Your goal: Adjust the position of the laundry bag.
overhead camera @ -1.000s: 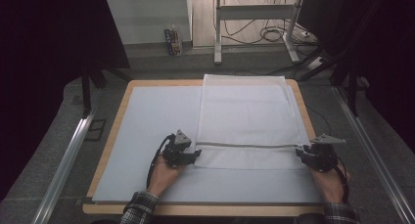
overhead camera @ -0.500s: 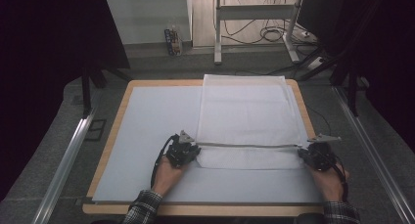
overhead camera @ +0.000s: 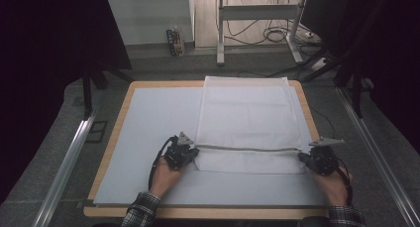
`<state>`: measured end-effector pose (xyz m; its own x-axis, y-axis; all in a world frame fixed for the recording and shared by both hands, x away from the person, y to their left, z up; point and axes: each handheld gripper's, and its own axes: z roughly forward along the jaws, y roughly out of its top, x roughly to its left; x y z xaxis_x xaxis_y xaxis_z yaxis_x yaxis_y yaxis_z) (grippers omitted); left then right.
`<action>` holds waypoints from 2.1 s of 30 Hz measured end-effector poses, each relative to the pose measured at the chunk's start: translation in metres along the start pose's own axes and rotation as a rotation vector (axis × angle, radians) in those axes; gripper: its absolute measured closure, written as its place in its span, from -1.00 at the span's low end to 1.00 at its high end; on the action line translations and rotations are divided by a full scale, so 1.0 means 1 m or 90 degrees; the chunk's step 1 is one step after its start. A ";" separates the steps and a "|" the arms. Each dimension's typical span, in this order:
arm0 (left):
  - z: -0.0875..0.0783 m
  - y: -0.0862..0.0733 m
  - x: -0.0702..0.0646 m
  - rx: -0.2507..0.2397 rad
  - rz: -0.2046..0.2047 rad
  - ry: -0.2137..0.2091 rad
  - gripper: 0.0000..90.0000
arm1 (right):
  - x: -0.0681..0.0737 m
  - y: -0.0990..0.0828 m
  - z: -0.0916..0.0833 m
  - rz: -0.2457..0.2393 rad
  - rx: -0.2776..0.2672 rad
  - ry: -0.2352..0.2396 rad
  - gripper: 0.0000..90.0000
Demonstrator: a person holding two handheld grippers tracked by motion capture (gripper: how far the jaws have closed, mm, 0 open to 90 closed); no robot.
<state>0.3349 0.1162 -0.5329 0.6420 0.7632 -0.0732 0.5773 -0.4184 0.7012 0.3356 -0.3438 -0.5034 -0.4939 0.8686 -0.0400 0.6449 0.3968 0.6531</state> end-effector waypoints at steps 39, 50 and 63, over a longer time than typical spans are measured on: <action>-0.072 -0.049 0.024 0.048 -0.058 -0.009 0.94 | 0.077 0.006 -0.006 -0.153 0.016 0.086 0.95; -0.090 -0.074 0.018 0.051 -0.071 -0.011 0.93 | 0.096 0.004 -0.008 -0.177 0.024 0.109 0.95; -0.104 -0.092 0.011 0.061 -0.068 0.003 0.91 | 0.118 0.001 -0.012 -0.219 0.038 0.115 0.95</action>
<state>0.2359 0.2141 -0.5247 0.5718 0.8084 -0.1399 0.6882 -0.3798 0.6182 0.2711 -0.2446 -0.4980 -0.7785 0.6175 -0.1125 0.4536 0.6774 0.5791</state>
